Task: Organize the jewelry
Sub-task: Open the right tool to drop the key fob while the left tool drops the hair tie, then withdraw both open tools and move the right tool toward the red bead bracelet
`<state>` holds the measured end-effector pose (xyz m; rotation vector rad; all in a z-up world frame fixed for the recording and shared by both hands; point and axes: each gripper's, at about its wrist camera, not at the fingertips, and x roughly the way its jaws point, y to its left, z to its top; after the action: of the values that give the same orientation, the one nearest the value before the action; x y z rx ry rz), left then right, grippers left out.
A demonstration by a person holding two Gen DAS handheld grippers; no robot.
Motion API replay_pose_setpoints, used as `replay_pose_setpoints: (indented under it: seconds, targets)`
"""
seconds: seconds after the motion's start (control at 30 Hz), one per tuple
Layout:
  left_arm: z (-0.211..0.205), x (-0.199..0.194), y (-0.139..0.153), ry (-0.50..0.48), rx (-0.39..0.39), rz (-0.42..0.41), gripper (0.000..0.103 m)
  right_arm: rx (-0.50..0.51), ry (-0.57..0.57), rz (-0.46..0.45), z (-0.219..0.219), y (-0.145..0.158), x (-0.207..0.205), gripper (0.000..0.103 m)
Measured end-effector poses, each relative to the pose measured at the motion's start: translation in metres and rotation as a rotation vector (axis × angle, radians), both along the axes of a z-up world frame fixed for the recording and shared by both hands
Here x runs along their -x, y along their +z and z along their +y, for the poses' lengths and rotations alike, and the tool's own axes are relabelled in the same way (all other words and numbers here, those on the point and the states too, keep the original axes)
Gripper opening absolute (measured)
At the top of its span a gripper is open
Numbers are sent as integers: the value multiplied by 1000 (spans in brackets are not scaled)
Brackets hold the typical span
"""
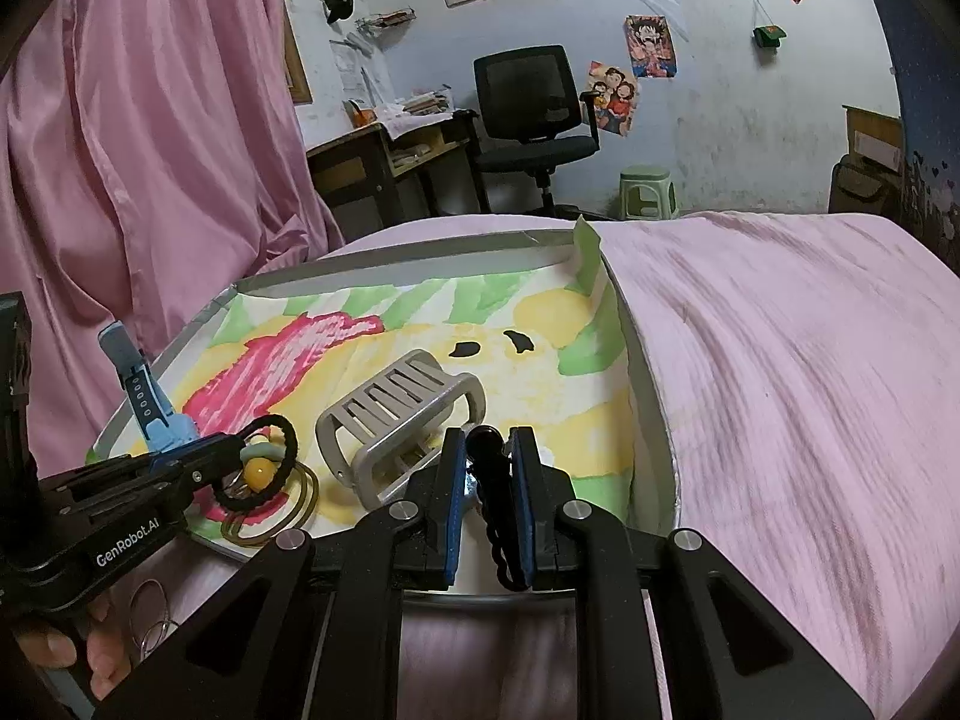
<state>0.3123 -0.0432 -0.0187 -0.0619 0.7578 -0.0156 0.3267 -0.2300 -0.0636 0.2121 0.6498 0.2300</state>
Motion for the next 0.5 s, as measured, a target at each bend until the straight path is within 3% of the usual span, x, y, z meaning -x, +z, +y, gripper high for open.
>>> replay_pose_setpoints:
  seconds: [0.2,0.27,0.33,0.4,0.5]
  targets:
    - [-1,-3,0,-18,-4,8,13,-10,-8,4,-1,-3,-1,35]
    - [-2,-2,1,-32,8,2,21,-12,-12,2,0,-2,-1,37]
    - [0,2,6,-29,22,-24,44,-19,-24,-11,-4,0,2,39]
    - [5,10,14,-19,46,-76,57,-18,-45,-33,-8,6,6,46]
    - [11,26,28,0,74,-161,64,-19,-68,-77,-14,15,15,52]
